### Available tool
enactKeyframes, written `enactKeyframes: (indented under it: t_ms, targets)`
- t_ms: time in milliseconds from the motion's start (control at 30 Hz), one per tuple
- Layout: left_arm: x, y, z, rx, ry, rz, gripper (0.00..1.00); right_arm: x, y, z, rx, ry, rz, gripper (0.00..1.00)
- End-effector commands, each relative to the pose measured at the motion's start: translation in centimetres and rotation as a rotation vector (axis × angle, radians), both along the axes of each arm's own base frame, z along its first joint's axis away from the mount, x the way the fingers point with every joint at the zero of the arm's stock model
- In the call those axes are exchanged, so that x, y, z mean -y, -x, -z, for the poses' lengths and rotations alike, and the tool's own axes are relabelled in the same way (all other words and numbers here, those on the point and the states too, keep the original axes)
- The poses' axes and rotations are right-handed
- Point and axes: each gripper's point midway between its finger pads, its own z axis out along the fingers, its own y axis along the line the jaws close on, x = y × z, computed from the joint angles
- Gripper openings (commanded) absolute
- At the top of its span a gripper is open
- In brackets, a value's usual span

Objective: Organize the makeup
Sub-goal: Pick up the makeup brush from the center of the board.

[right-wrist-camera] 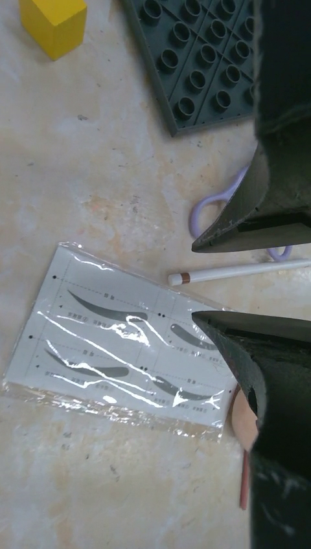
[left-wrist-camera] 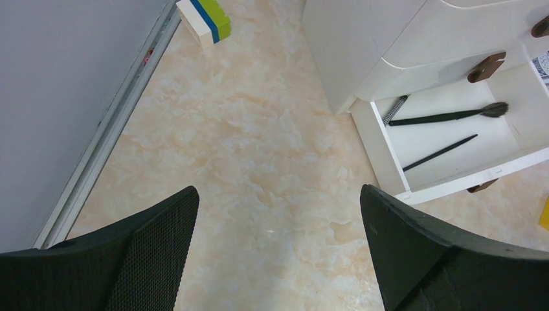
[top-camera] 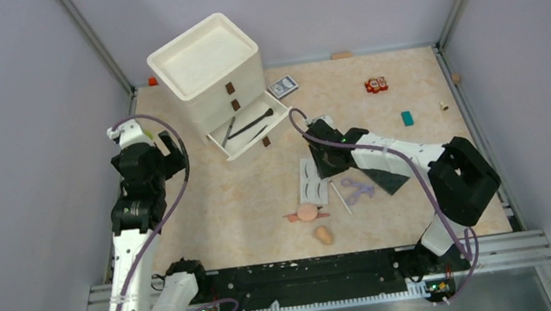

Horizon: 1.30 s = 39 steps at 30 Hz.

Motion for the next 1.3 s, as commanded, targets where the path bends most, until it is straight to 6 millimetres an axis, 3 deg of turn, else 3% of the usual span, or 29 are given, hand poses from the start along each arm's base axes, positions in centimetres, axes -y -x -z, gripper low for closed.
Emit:
enactKeyframes:
  t_ms: [0,767,833,900,1033,1267]
  targets:
    - [0.2,-0.7,-0.7,0.038,-0.003,0.021,0.99,1.0,1.0,0.7,-0.056,0.07,-0.074,0.37]
    - [0.9,-1.1,-0.4,0.035,0.011,0.055,0.99,2.4,4.1,5.5,-0.227,0.117,-0.129,0.27]
    - [0.9,-1.0,-0.5,0.036,0.01,0.054,0.99,2.5,4.2,5.8,-0.236,0.127,-0.131,0.24]
    - [0.8,-1.0,-0.5,0.036,0.01,0.053,0.99,2.3,4.3,5.8,-0.243,0.122,-0.146,0.13]
    - [1.0,-1.1,-0.4,0.031,0.013,0.06,0.99,2.2,3.8,4.8,-0.225,0.124,-0.15,0.02]
    - [1.2,-1.2,-0.2,0.027,0.018,0.071,0.99,0.2,-0.2,-0.5,-0.06,0.089,-0.174,0.0]
